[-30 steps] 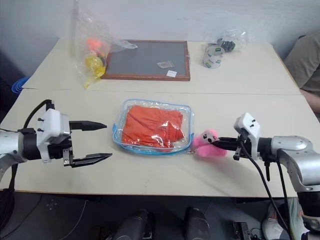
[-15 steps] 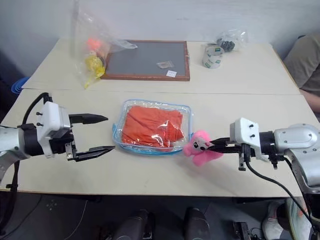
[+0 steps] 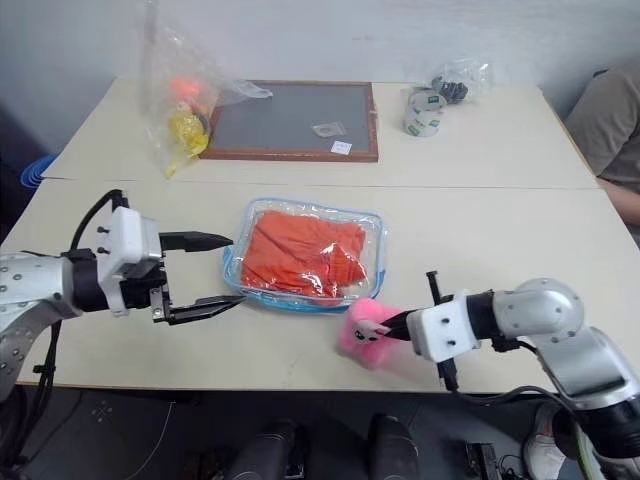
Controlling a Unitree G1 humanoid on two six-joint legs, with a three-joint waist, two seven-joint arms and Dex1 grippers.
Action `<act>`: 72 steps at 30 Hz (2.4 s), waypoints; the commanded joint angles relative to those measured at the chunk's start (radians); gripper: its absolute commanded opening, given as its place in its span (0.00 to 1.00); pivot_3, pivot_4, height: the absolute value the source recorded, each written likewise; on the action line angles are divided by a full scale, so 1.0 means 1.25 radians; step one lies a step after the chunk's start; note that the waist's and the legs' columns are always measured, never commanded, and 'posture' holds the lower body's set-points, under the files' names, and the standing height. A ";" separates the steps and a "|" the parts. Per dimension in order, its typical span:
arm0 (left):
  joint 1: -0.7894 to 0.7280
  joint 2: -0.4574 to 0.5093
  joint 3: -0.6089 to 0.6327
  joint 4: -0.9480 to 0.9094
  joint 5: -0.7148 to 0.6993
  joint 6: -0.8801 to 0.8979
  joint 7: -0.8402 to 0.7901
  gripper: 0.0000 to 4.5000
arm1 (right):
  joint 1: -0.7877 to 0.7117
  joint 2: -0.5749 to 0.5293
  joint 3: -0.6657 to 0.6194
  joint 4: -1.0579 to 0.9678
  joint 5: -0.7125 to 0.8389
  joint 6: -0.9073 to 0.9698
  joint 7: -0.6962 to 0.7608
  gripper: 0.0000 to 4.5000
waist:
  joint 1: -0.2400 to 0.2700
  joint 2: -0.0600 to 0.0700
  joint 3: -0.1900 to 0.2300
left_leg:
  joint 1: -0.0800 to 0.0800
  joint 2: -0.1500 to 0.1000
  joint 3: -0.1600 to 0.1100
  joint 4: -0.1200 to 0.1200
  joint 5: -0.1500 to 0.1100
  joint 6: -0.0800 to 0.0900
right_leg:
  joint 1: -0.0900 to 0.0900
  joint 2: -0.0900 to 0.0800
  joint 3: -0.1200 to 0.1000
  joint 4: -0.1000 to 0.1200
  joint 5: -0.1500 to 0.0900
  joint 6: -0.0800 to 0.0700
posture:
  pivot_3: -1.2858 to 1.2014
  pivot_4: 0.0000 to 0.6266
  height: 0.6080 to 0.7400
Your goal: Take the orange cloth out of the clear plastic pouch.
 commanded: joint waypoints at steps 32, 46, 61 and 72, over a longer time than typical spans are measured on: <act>-0.249 -0.309 -0.531 0.273 0.343 -0.186 -0.169 0.31 | -0.083 -0.171 -0.046 0.225 -0.007 -0.241 0.036 1.00 | 0.003 -0.001 -0.001 | 0.001 -0.001 -0.001 0.001 0.000 0.001 | 0.005 0.000 -0.002 -0.002 0.000 0.000 | 0.52 0.24 1.00; -0.219 -0.310 -0.509 0.229 0.358 -0.163 -0.143 0.00 | -0.367 0.106 0.135 0.532 -0.101 -0.417 0.032 0.70 | 0.001 -0.001 0.000 | 0.001 0.000 -0.002 0.001 0.001 0.001 | 0.004 0.000 -0.003 -0.001 0.000 0.000 | 0.52 0.24 1.00; -0.065 -0.214 -0.307 0.094 0.324 -0.063 -0.045 0.00 | -0.445 0.102 0.144 0.694 -0.149 -0.556 0.010 0.01 | -0.017 0.000 0.000 | 0.001 0.001 -0.002 0.001 0.001 0.000 | 0.004 0.000 -0.003 -0.001 0.000 0.000 | 0.52 0.24 1.00; 0.219 -0.115 0.113 -0.021 0.192 0.066 0.006 0.00 | -0.478 0.061 0.137 0.823 -0.162 -0.679 -0.041 0.01 | -0.020 0.000 0.000 | 0.001 0.001 -0.004 0.000 0.001 0.000 | 0.004 -0.001 -0.003 -0.002 0.000 0.000 | 0.52 0.24 1.00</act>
